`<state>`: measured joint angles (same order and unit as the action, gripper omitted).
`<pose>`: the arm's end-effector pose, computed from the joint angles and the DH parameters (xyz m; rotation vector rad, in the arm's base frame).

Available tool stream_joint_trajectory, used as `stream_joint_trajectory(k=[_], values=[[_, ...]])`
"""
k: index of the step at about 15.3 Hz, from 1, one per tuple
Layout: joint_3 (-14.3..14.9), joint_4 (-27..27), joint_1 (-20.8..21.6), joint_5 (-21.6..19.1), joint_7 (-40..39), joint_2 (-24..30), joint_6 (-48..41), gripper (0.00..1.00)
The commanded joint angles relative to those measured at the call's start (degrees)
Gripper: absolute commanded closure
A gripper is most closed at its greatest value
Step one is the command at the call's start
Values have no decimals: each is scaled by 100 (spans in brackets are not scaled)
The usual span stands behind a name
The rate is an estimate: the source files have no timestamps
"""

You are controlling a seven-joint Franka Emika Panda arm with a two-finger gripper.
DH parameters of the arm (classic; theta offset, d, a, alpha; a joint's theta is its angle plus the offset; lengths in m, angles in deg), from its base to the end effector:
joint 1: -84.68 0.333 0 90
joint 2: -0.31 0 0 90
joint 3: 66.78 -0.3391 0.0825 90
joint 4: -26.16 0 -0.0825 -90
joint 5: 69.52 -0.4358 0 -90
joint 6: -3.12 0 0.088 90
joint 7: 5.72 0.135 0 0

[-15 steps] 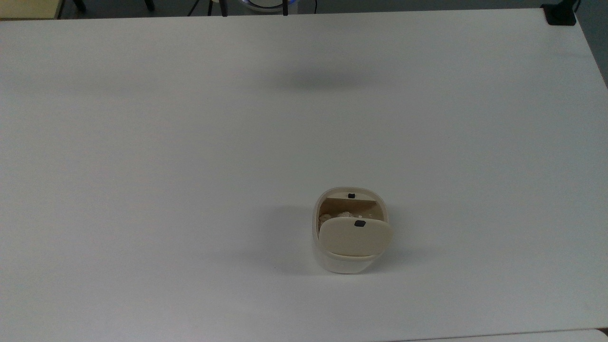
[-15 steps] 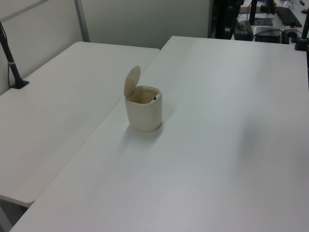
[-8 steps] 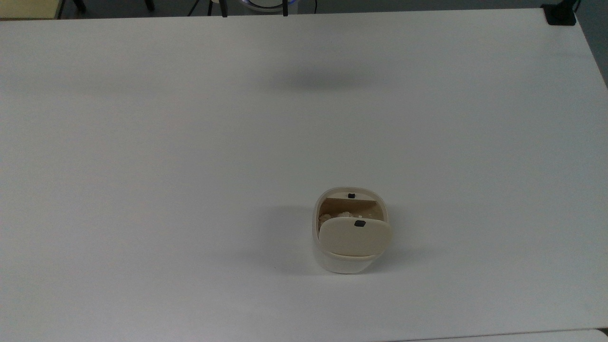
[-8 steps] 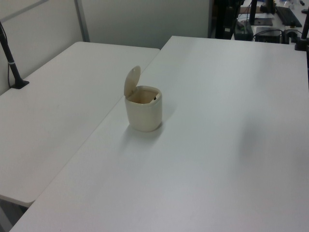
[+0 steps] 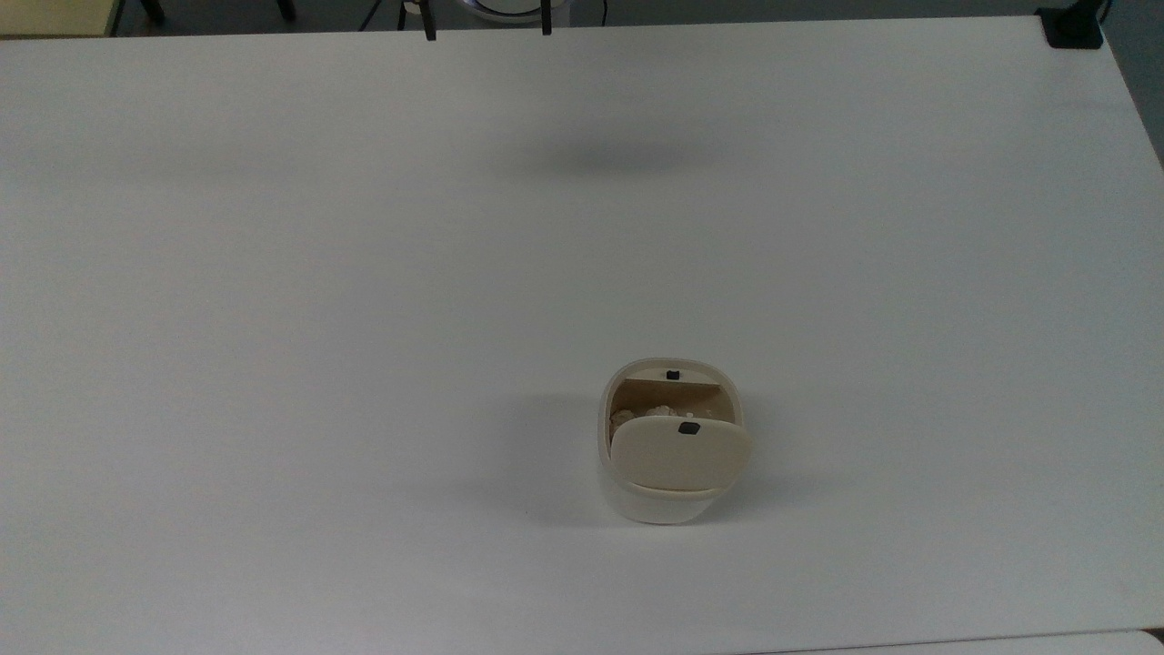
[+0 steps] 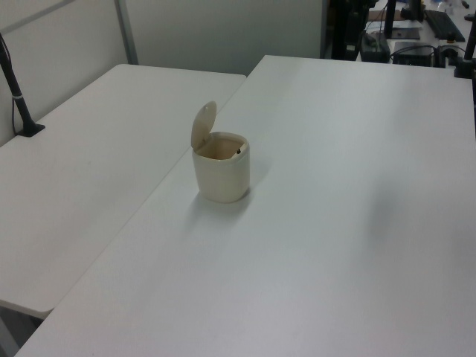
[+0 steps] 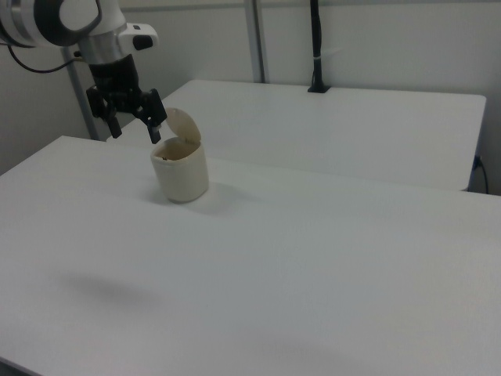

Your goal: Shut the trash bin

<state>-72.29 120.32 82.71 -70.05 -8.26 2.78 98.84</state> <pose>0.6019 0.0395 0.6163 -3.1296 -0.1654 -0.1099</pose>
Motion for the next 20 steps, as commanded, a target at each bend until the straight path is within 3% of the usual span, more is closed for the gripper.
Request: stream_joint_trajectory(k=[1,3,5,6,9,11,12,13,17,20], values=[[15,-178,3,-149,-475,-324,-54,0],[15,-406,64,-106,-475,-562,190,0],[15,-424,205,-88,-397,-729,847,15],[15,-425,231,-79,-318,-799,1164,29],[15,-670,407,-44,445,-1150,1755,57],[15,-872,539,-52,1042,-1414,2045,86],[15,-942,609,-61,1358,-1528,2255,96],[15,-987,679,-79,1701,-1625,2484,100],[50,-1039,873,-70,3747,-1977,3818,100],[59,-1688,908,-52,4672,-2600,4234,100]])
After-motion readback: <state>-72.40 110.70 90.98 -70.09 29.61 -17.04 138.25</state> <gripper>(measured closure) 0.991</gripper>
